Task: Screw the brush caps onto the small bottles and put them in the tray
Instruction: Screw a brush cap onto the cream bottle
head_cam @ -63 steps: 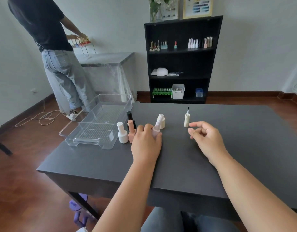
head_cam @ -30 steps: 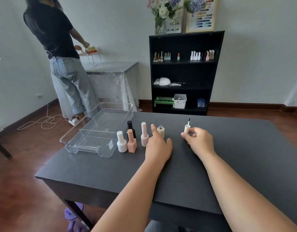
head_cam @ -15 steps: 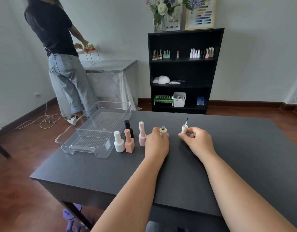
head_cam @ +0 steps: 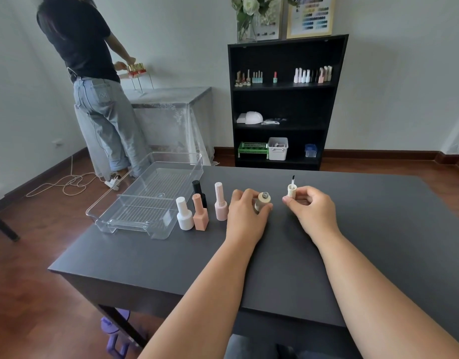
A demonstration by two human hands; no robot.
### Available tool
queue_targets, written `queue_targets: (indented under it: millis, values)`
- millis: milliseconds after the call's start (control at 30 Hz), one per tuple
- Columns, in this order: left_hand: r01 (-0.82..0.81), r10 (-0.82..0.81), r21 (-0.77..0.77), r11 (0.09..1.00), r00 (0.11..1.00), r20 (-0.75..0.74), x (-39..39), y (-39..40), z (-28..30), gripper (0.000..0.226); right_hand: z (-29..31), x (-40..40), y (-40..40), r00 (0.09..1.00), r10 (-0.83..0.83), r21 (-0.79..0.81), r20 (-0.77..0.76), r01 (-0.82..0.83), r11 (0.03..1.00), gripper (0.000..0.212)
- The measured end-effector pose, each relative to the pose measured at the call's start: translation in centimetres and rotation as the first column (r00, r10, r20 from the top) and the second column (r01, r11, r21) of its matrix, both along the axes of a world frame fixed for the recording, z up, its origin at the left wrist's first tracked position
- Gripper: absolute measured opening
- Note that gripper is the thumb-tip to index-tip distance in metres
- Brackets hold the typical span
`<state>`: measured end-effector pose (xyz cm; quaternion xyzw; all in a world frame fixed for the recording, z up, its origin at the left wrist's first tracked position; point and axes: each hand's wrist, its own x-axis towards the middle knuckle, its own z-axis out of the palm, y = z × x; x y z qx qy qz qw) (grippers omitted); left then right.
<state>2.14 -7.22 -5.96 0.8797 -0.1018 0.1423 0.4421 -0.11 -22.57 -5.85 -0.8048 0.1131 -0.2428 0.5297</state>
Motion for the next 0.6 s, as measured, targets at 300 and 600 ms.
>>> queue_targets:
  millis: [300,600]
  values:
    - [0.063,-0.061,-0.042,0.997,0.997,0.055,0.1,0.1,0.0,0.021,1.5,-1.4,-0.1,0.969,0.093,0.175,0.229,-0.134,0.975,0.016]
    - [0.019,-0.017,-0.040,0.999,0.998,0.065,0.3,0.2,-0.2,0.020,1.5,-2.6,0.4,0.954,0.190,-0.013,0.232,-0.192,0.981,0.018]
